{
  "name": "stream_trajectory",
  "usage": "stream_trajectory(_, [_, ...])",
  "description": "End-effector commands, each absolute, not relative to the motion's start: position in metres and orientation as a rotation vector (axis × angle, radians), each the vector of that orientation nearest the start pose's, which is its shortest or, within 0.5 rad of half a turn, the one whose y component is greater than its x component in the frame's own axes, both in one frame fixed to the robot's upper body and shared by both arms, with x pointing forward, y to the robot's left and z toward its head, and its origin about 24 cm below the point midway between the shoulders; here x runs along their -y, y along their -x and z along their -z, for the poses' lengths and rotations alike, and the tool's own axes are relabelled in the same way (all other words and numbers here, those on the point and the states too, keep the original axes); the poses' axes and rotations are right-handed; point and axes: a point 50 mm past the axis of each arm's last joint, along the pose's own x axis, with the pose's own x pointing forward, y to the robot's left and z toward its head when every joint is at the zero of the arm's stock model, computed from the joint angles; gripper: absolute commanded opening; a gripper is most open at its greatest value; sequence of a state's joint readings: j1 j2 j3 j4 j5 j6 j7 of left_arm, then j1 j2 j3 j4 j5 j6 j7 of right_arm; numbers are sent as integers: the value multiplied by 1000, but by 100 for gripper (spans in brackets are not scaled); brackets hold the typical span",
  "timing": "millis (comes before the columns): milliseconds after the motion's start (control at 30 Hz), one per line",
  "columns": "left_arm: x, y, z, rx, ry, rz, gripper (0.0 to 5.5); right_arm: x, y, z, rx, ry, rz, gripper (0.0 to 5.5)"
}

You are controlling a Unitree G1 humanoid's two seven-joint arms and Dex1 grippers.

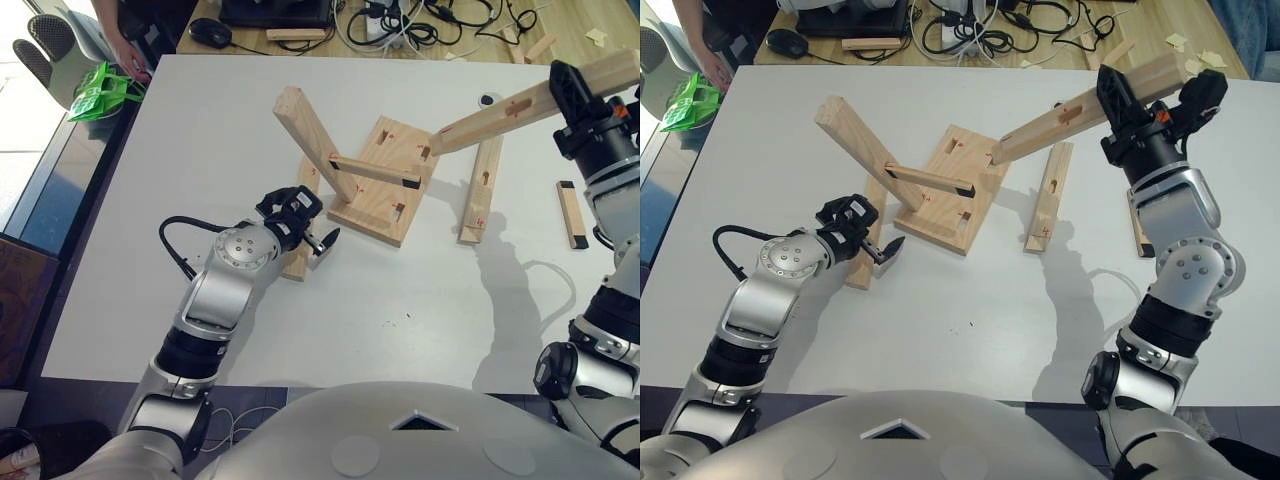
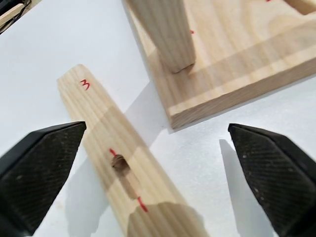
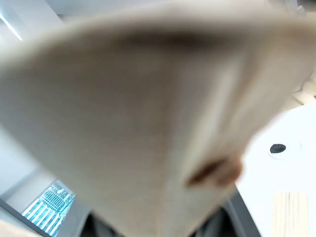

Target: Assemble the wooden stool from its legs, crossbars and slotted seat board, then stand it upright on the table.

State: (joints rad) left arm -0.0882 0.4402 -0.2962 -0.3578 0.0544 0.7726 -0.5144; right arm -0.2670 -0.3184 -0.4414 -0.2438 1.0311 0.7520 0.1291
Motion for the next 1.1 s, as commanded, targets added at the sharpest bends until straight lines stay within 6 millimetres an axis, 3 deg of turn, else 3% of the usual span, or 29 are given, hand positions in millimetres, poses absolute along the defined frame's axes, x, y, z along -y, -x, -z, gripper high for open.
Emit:
stream_trajectory(33, [-127,-230,-60,-493,-343,736,540,214,-267,-151,-16,-669,-357,100])
stream_trajectory(433, [-113,-216,-61,-510,-193,870,540,200,-249,-139,-115,-738,-351,100])
stream_trajectory(800, [-120,-222,-60,-508,-191,811,540,186,-224,-123,-234,-709,-302,100])
stream_trajectory(1100, [-124,-227,-58,-500,-209,776,540,197,-229,-116,-228,-617,-174,100])
